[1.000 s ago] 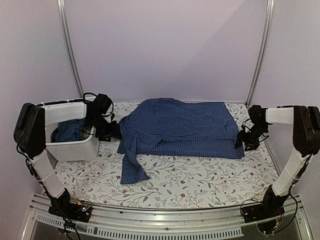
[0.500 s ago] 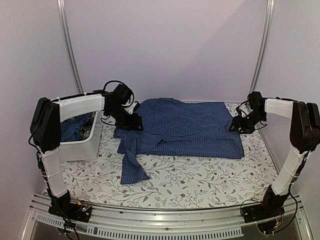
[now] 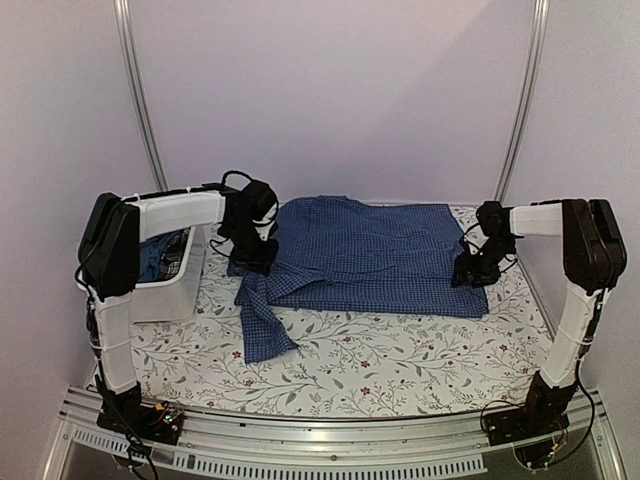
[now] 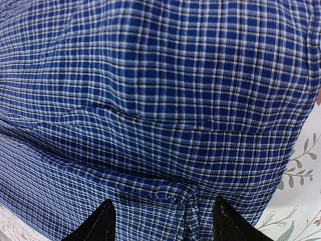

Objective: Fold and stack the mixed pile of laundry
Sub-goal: Adjust the 1/3-folded shirt at the center of the board.

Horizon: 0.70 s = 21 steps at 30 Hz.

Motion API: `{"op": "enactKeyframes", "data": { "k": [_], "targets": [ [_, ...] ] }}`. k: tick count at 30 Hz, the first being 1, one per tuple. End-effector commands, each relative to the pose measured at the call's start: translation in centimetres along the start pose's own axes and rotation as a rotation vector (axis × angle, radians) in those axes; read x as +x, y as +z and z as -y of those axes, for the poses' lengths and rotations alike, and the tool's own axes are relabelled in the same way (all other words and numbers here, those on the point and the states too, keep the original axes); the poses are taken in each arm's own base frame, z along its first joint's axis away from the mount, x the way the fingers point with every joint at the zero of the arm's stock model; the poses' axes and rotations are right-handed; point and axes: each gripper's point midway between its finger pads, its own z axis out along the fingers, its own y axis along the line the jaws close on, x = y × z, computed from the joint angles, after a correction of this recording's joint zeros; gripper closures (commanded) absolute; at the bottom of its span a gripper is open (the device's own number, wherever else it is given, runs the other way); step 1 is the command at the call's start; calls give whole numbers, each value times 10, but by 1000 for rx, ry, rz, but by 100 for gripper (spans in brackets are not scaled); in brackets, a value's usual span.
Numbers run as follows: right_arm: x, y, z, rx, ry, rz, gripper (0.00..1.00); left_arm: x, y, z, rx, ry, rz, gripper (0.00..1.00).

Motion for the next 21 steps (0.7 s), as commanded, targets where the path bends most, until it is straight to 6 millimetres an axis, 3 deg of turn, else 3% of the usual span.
{"op": "enactKeyframes", "data": {
  "k": [1, 5, 9, 12, 14, 16, 21],
  "targets": [
    [22, 14, 18, 82, 31, -72, 36, -43, -26, -6, 4, -98, 133, 100],
    [28, 16, 26, 102, 61, -86, 36, -59, -19, -11, 55, -164, 134, 100],
    [23, 10, 29, 106, 76, -61, 36, -62, -4, -9, 91, -195, 114, 100],
    [14, 1, 26, 96, 65, -31, 36, -54, 6, -10, 99, -216, 81, 86],
    [8, -5, 22, 83, 62, -8, 36, -50, 4, -11, 112, -231, 88, 64],
    [0, -13, 12, 38, 51, 26, 35, -50, -7, -12, 151, -244, 133, 49],
    [-16, -43, -14, -69, 27, 126, 35, -43, -48, -24, 183, -252, 265, 37]
  ]
}}
